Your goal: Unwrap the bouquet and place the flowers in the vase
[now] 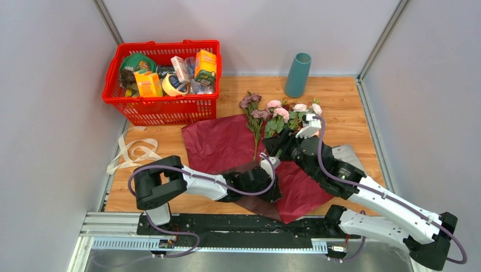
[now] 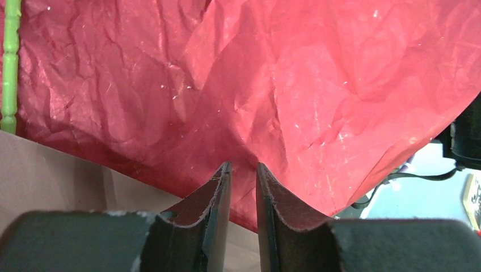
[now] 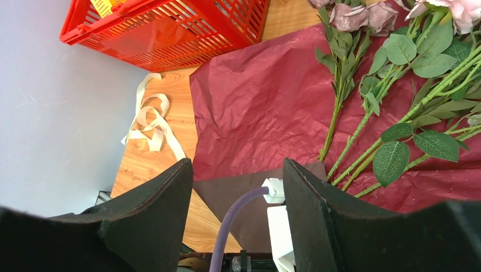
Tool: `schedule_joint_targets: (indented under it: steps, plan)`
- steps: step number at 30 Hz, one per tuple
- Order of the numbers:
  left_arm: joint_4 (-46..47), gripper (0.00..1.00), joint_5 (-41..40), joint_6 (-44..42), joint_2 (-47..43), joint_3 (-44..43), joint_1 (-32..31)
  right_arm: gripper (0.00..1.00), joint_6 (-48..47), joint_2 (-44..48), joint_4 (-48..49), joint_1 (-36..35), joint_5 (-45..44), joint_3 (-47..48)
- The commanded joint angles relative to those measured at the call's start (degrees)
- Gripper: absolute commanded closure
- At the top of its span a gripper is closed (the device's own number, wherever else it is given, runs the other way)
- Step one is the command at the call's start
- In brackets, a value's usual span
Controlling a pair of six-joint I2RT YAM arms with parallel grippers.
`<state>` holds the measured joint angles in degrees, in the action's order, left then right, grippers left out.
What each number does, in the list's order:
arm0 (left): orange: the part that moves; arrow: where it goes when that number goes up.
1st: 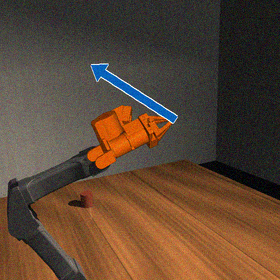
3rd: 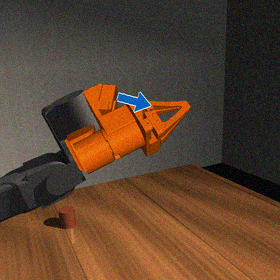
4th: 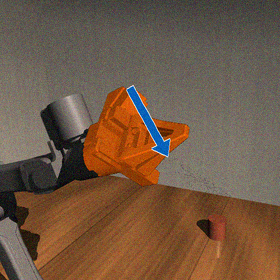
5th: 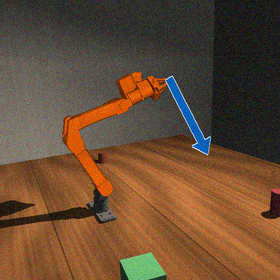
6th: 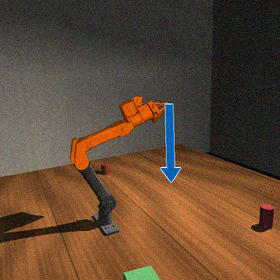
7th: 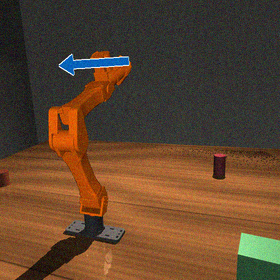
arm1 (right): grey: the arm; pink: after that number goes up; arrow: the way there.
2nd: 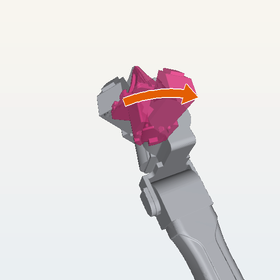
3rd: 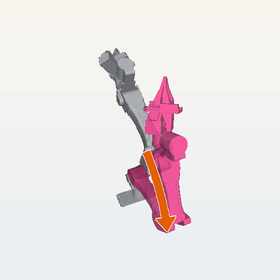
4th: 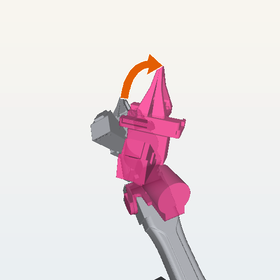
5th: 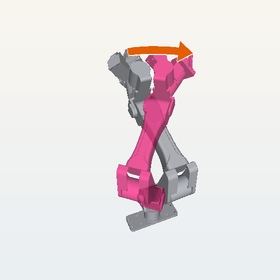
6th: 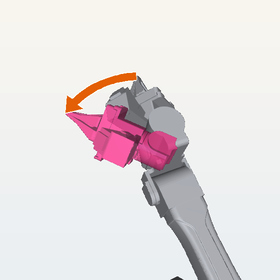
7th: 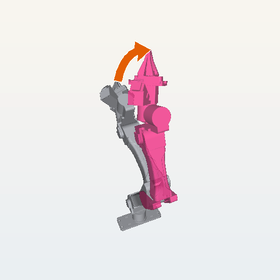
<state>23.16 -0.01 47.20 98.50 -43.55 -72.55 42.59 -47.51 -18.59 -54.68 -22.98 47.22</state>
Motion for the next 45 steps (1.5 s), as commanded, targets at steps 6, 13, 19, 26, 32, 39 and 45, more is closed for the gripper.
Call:
schedule_joint_targets:
  steps: [6,13,19,26,32,39,45]
  plan:
    - [-12.94,0.69,-6.93,6.23,2.22,-4.87,-0.83,0.37,-0.31,0.48,1.63,0.01,-3.47,-0.90]
    - [-17.00,0.69,-8.25,10.11,4.51,-8.65,-3.82,0.37,-2.94,0.75,1.63,0.09,-4.00,-0.11]
    - [-22.17,0.68,-20.89,8.27,-8.91,-6.11,-4.35,0.36,-6.73,0.22,1.19,0.01,-3.74,-0.64]
    - [-32.39,0.68,-35.57,2.29,-26.94,-5.16,-4.26,0.32,-10.06,-2.15,1.27,0.88,-1.73,0.41]
    - [-37.21,0.62,-47.79,-7.20,-42.23,-0.40,-4.26,0.28,-14.20,-10.05,0.92,6.50,10.39,1.47]
    - [-49.58,0.27,-49.75,-12.31,-54.72,0.23,-0.32,0.28,-20.17,-20.85,4.70,10.29,27.44,1.55]
    - [-54.88,0.26,-36.49,-15.11,-59.38,0.31,18.01,0.28,-23.33,-30.70,7.77,12.66,33.52,0.94]
